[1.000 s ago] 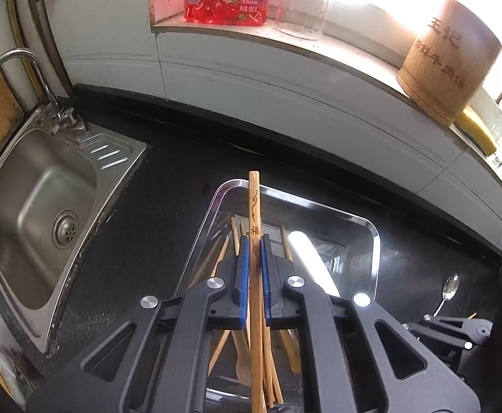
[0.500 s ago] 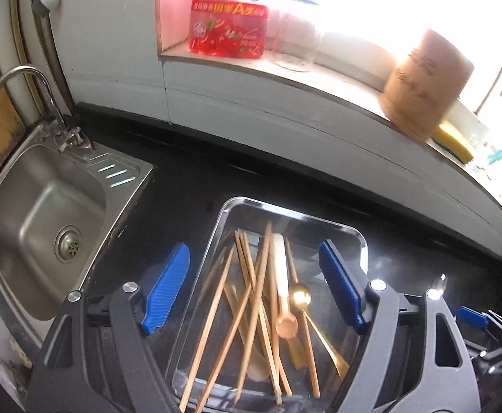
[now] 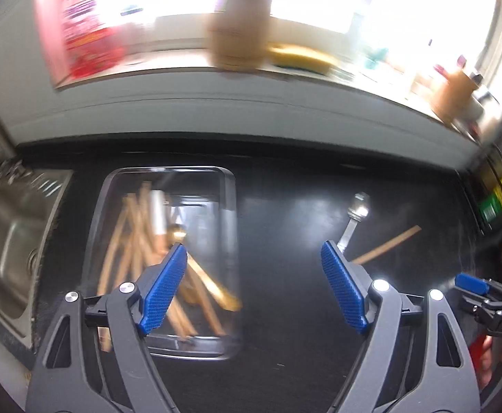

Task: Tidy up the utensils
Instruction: 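Grasp the steel spoon with the left tool while the right tool grasps the last chopstick, then carry the steel spoon in the left tool over the tray while the right tool carries the chopstick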

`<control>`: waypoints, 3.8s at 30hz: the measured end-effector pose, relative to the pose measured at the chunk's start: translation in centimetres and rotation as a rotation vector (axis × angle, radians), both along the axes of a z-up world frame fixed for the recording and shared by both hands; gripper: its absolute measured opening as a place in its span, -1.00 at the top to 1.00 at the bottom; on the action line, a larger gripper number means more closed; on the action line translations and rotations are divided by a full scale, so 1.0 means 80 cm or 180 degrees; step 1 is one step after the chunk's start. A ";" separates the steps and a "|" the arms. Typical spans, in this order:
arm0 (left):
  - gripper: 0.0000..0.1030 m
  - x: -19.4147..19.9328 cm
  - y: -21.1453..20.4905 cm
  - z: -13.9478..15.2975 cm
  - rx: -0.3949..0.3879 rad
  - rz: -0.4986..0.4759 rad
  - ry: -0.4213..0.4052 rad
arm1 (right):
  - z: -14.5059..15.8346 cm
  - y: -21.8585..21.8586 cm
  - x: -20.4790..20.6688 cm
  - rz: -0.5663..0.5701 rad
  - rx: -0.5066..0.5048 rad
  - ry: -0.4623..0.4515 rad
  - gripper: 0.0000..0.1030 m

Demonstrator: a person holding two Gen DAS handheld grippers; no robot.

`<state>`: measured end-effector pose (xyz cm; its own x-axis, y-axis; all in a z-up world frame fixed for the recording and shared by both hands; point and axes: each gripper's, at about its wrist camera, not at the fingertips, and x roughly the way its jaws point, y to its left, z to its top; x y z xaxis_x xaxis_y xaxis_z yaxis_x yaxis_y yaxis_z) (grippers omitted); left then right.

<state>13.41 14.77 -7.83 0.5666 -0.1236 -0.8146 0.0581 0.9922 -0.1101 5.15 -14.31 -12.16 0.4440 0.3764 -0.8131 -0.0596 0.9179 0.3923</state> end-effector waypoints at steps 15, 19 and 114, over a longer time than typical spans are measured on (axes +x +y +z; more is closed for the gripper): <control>-0.52 -0.021 -0.135 -0.015 0.0047 -0.0457 0.0037 | 0.009 -0.093 -0.056 -0.0219 0.0000 -0.0038 -0.75; -0.53 -0.011 -0.139 -0.018 0.0033 -0.0461 0.0051 | 0.006 -0.089 -0.046 -0.0159 0.0015 -0.0010 -0.75; 0.89 -0.031 0.201 -0.007 0.0195 0.1151 0.0134 | 0.051 0.366 0.128 0.1874 0.0047 0.0022 0.86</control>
<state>10.95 30.82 -8.36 0.5307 0.1282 -0.8378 -0.3008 0.9526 -0.0447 15.37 15.00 -8.07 0.1515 0.5692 -0.8081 -0.5549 0.7256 0.4069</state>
